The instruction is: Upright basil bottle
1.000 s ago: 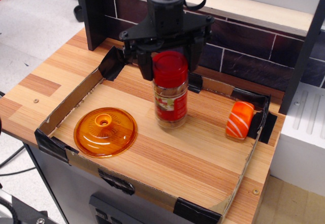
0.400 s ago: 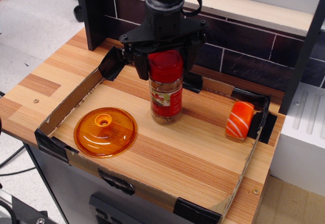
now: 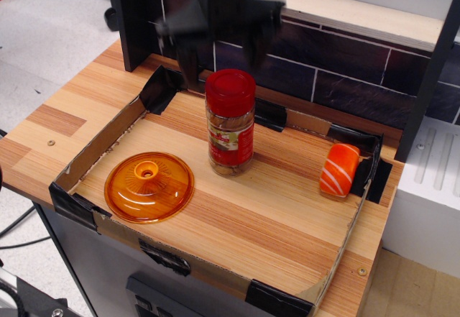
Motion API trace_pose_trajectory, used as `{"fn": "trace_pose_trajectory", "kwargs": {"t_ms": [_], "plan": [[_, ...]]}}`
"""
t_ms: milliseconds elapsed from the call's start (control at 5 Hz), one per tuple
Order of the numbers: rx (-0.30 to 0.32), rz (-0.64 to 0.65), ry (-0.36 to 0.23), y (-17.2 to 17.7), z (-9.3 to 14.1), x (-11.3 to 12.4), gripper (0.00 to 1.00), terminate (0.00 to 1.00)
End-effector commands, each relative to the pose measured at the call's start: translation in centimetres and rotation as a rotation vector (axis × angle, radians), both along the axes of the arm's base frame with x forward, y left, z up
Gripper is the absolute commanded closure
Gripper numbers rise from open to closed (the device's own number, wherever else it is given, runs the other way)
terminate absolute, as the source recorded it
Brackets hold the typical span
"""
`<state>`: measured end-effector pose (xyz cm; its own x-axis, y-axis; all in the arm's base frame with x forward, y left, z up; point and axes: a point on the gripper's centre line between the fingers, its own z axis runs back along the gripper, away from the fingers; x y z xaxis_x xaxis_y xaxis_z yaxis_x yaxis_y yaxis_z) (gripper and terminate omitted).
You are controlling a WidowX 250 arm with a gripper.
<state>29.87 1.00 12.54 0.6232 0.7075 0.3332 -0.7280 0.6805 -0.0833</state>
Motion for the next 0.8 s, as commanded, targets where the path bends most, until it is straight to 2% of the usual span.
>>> {"fn": "trace_pose_trajectory", "kwargs": {"t_ms": [0,400,600], "plan": [[0.001,0.076,-0.054,-0.44,8.21,0.53,0.00,0.00],[0.001,0.076,-0.054,-0.44,8.21,0.53,0.00,0.00],[0.001,0.076,-0.054,-0.44,8.21,0.53,0.00,1.00]]}}
